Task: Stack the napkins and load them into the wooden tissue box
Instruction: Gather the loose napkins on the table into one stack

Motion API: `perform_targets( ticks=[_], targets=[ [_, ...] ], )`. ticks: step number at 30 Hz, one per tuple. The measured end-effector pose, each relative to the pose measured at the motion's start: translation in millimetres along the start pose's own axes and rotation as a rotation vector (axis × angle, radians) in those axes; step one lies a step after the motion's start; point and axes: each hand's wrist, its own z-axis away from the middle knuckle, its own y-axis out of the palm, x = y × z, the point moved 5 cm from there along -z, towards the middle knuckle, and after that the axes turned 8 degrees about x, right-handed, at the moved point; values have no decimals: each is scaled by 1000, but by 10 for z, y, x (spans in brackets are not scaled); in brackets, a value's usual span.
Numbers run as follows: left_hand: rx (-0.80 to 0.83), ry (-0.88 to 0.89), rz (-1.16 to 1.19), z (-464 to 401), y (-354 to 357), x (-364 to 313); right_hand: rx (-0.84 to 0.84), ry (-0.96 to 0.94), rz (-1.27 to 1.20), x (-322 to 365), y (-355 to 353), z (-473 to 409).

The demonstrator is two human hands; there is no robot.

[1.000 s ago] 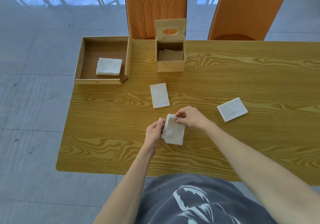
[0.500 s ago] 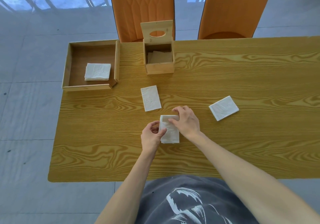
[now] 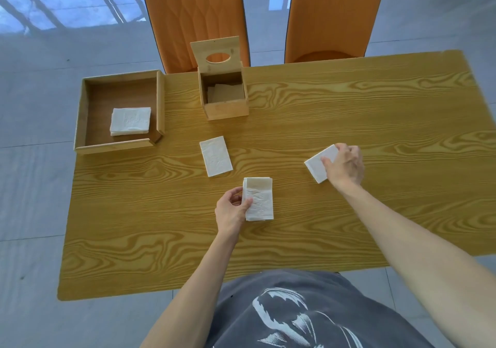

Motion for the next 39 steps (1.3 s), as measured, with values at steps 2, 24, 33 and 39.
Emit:
perform_targets(
  ticks=[2, 24, 33, 39],
  targets=[
    [16, -5, 12, 2, 54, -8, 47, 62, 46, -89, 8, -39],
    [66, -79, 119, 85, 125, -11, 188, 69, -255, -190, 84, 57],
    [68, -96, 93, 69, 91, -6, 503, -319, -531, 245, 28, 325],
    [75, -71, 98, 103, 90, -37, 889, -355, -417, 537, 255, 596]
  ],
)
